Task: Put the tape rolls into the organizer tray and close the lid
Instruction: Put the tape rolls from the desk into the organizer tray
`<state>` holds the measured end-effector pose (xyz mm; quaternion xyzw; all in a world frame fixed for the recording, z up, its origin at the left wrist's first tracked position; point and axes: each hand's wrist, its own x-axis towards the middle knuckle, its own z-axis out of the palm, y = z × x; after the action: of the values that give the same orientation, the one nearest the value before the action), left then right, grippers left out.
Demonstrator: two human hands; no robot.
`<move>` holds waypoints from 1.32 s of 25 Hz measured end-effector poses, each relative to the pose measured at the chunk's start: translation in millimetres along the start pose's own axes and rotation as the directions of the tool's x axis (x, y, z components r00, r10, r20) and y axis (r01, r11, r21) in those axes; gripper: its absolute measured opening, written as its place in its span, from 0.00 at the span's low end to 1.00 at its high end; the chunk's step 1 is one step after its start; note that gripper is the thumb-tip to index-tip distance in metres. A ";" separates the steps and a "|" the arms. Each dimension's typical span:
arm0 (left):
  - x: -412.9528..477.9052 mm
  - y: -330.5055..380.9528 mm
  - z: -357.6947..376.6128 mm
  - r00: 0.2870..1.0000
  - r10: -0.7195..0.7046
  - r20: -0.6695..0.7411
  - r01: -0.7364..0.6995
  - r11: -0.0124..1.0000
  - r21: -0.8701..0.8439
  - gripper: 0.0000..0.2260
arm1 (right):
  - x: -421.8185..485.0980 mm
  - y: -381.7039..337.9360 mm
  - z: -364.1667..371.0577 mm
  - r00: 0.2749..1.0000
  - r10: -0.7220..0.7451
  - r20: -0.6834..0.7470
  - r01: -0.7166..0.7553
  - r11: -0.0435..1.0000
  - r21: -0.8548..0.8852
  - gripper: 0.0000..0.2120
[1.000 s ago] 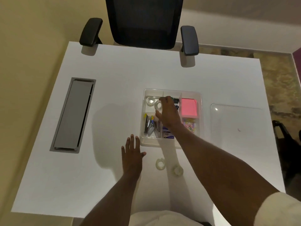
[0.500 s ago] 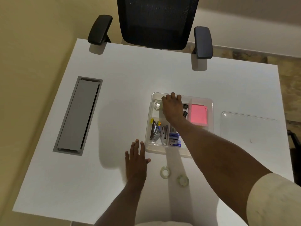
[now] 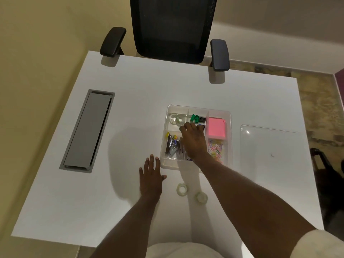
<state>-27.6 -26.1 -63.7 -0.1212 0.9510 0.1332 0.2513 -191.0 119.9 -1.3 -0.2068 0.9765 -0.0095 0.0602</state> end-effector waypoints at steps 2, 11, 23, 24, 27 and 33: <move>-2.4 3.4 -5.0 1.000 -0.002 0.019 0.002 1.000 0.002 0.37 | -32.8 -3.0 3.2 0.999 -0.030 -0.032 0.031 0.999 0.016 0.16; -10.0 -0.9 -18.6 0.996 0.052 0.077 -0.051 0.999 -0.014 0.43 | -151.2 9.1 25.8 0.999 -0.027 0.023 0.023 0.984 0.176 0.19; -10.4 -1.5 -15.0 0.995 0.069 0.070 -0.068 0.998 -0.012 0.43 | -246.3 26.0 63.5 0.932 0.182 0.315 -0.278 0.915 0.292 0.26; -10.4 -1.8 -14.4 0.995 0.070 0.070 -0.069 0.997 -0.017 0.43 | -247.7 25.0 64.8 0.928 0.194 0.318 -0.292 0.909 0.299 0.27; -10.6 -3.5 -13.0 0.995 0.077 0.065 -0.075 0.997 -0.026 0.43 | -244.4 21.8 66.2 0.925 0.215 0.312 -0.312 0.899 0.307 0.26; -10.2 -3.8 -12.1 0.995 0.074 0.073 -0.071 0.997 -0.032 0.43 | -228.7 19.4 59.6 0.955 0.153 0.255 -0.235 0.914 0.330 0.23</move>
<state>-23.3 -31.9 -49.1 -0.0853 0.9427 0.1606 0.2797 15.9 230.7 -35.3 -0.0935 0.9612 -0.1571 0.2067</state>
